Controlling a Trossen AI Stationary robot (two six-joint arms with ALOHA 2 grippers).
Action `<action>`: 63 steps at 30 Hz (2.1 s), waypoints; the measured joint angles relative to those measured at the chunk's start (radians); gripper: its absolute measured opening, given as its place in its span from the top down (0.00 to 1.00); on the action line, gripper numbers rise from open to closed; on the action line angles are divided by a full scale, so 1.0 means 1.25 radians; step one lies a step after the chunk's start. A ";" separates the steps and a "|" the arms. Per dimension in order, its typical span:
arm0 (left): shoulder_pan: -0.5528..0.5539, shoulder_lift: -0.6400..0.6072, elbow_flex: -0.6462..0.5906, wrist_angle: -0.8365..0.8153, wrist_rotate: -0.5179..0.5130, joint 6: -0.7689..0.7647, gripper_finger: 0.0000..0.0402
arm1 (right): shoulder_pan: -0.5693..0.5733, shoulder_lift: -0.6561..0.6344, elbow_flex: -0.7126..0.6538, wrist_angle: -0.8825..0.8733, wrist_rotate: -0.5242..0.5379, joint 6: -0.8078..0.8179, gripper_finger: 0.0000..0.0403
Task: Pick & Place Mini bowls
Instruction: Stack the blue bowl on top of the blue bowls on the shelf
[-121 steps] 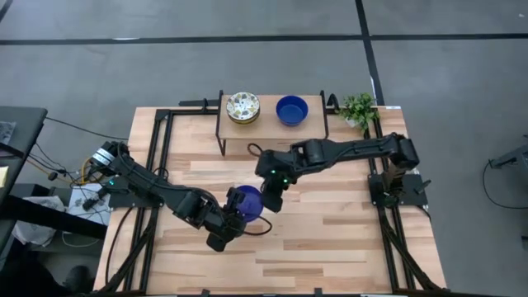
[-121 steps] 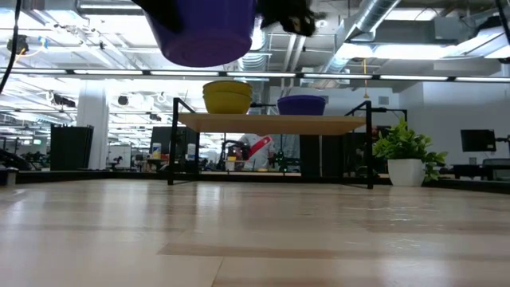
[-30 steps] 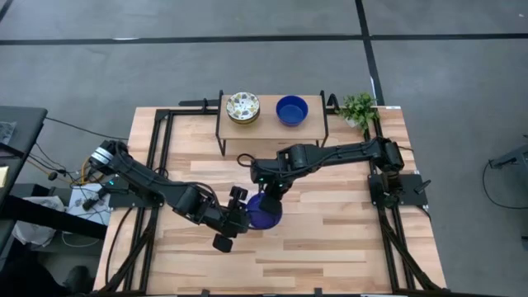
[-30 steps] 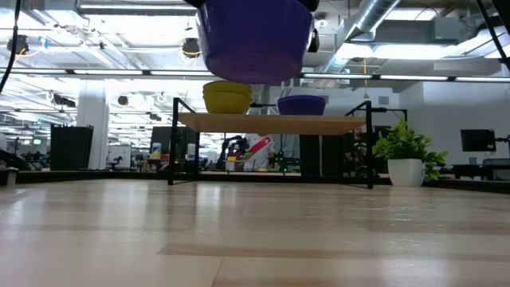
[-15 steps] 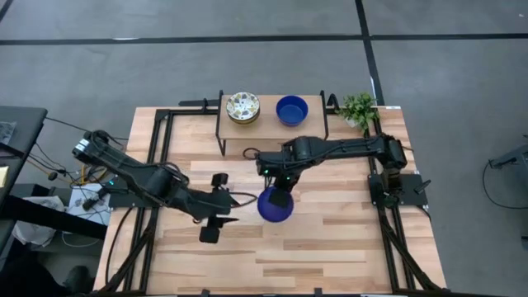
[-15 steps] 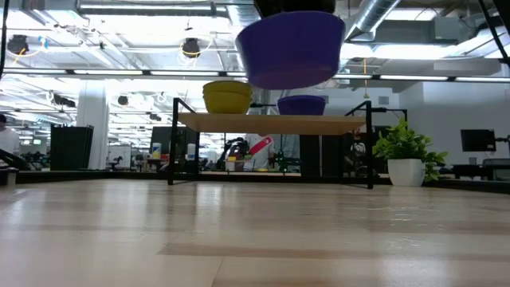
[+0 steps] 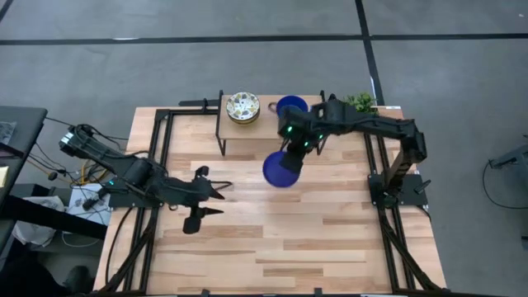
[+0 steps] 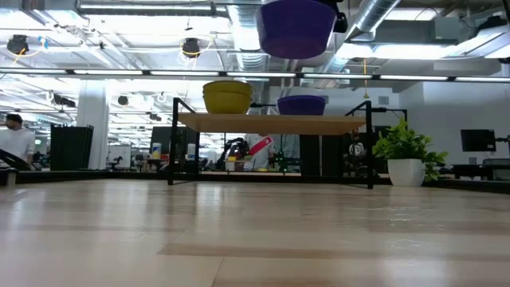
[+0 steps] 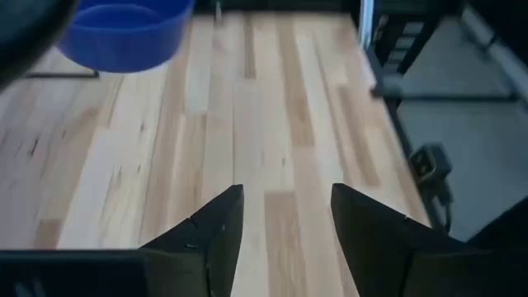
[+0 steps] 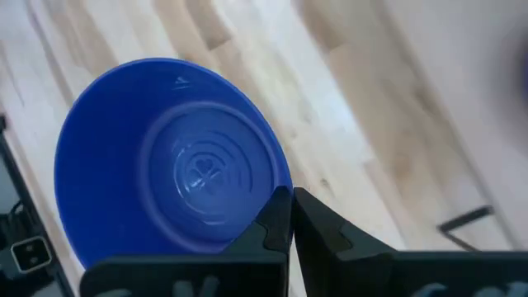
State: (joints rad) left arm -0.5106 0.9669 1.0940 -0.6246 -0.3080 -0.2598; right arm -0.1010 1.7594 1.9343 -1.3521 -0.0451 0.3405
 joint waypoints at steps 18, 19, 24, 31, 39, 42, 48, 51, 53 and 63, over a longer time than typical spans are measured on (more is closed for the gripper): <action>0.009 -0.336 -0.301 0.245 -0.016 0.125 0.55 | -0.292 0.039 0.231 -0.100 -0.048 -0.134 1.00; 0.009 -0.351 -0.315 0.258 -0.018 0.135 0.55 | -0.307 0.053 0.261 -0.114 -0.049 -0.140 1.00; 0.016 -0.406 -0.384 0.294 -0.019 0.139 0.55 | -0.380 0.113 0.324 -0.131 -0.066 -0.155 1.00; 0.024 -0.440 -0.450 0.346 -0.018 0.136 0.55 | -0.483 0.169 0.320 -0.108 -0.121 -0.194 1.00; 0.024 -0.446 -0.469 0.357 -0.031 0.138 0.55 | -0.543 0.192 0.320 -0.108 -0.145 -0.197 1.00; 0.028 -0.446 -0.469 0.357 -0.039 0.141 0.55 | -0.542 0.192 0.321 -0.125 -0.136 -0.208 1.00; 0.048 -0.446 -0.469 0.357 -0.044 0.146 0.55 | -0.538 0.194 0.320 -0.127 -0.123 -0.216 1.00; 0.056 -0.446 -0.469 0.357 -0.044 0.147 0.55 | -0.537 0.194 0.320 -0.147 -0.121 -0.217 1.00; 0.058 -0.446 -0.469 0.357 -0.044 0.154 0.55 | -0.525 0.200 0.321 -0.144 -0.107 -0.216 1.00; 0.058 -0.445 -0.469 0.358 -0.034 0.157 0.55 | -0.496 0.257 0.320 -0.127 -0.107 -0.237 1.00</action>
State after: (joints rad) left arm -0.4385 0.4103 0.5079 -0.1776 -0.3508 -0.0632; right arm -0.7204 2.0808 2.3337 -1.5110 -0.1792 0.0437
